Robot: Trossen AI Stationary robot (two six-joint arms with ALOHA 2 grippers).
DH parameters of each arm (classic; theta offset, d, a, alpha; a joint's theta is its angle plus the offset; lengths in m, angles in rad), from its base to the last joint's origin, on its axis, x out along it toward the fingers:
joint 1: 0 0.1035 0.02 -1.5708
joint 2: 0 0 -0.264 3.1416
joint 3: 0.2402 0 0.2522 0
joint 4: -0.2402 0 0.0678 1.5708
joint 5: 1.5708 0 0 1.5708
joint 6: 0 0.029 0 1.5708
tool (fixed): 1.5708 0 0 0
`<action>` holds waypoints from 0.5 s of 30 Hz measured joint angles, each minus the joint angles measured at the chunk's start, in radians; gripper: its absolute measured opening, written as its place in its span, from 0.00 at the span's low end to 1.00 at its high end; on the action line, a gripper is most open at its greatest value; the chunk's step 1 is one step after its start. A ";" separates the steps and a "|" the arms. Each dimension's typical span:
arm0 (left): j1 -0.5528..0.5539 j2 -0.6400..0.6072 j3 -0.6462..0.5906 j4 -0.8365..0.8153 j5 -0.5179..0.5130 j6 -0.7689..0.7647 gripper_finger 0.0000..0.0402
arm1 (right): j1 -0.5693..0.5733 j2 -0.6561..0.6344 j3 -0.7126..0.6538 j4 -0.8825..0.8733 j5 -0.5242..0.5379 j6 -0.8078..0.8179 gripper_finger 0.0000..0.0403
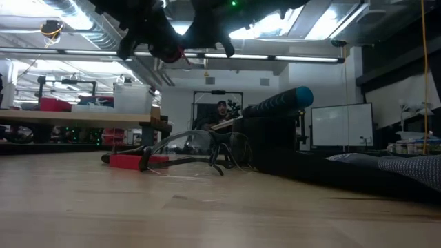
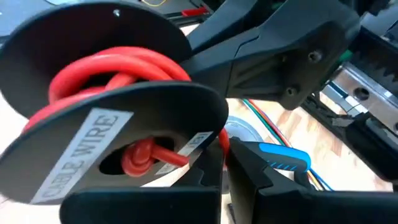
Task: Coil cords
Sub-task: Coil the red wire around the spool
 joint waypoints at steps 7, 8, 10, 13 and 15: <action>0.000 0.001 0.000 -0.005 0.000 0.038 0.01 | 0.000 0.000 0.000 0.061 -0.014 0.027 0.01; 0.000 0.001 0.000 -0.007 0.000 0.049 0.02 | 0.000 0.000 0.000 0.064 -0.030 0.029 0.01; -0.003 0.001 0.000 -0.009 0.001 0.062 0.04 | 0.000 0.000 0.000 0.078 -0.059 0.035 0.01; -0.004 0.000 0.000 -0.009 0.009 0.083 0.07 | -0.004 -0.009 0.000 0.074 -0.091 0.046 0.01; -0.009 0.002 0.000 -0.017 0.011 0.084 0.07 | -0.008 -0.018 0.000 0.078 -0.111 0.048 0.01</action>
